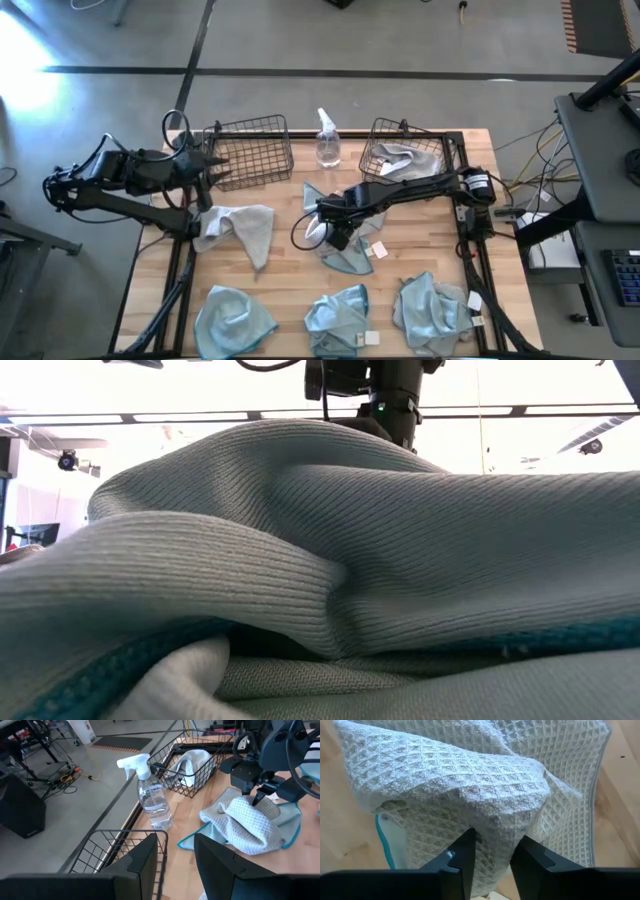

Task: Sort microfiber towel by color & place in baskets
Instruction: Put the gray microfiber towel into the right black wire basket

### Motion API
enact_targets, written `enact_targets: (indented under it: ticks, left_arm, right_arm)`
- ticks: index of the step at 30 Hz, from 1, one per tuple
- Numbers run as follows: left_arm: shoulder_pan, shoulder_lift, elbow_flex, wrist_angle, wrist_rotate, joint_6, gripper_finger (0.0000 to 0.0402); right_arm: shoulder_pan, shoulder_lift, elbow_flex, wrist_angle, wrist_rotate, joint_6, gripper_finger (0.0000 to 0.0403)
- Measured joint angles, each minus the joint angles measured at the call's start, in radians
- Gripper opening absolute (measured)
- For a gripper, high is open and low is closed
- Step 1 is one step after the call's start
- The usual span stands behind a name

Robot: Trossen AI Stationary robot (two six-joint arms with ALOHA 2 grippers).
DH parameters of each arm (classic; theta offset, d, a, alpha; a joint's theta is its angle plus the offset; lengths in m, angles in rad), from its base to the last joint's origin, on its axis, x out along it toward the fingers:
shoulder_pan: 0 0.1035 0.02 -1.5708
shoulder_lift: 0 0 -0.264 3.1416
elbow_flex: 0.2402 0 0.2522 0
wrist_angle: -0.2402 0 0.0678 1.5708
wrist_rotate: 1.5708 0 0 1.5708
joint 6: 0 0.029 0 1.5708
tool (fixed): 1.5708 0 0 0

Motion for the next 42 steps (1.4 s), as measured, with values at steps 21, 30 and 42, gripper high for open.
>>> enact_targets:
  ticks: [21,30,42]
  left_arm:
    - [0.0,0.0,0.0,0.0,0.0,0.058,0.0114]
    - [0.0,-0.001,0.0,0.002,-0.003,0.08,0.0114]
    - [0.0,-0.006,0.0,0.002,-0.005,0.118,0.0114]
  right_arm:
    - [-0.005,-0.002,0.073,-0.022,0.005,-0.009,0.001]
    - [-0.016,-0.002,0.301,-0.199,0.176,-0.045,0.0009]
    - [-0.027,-0.003,0.595,-0.377,0.468,-0.046,0.0009]
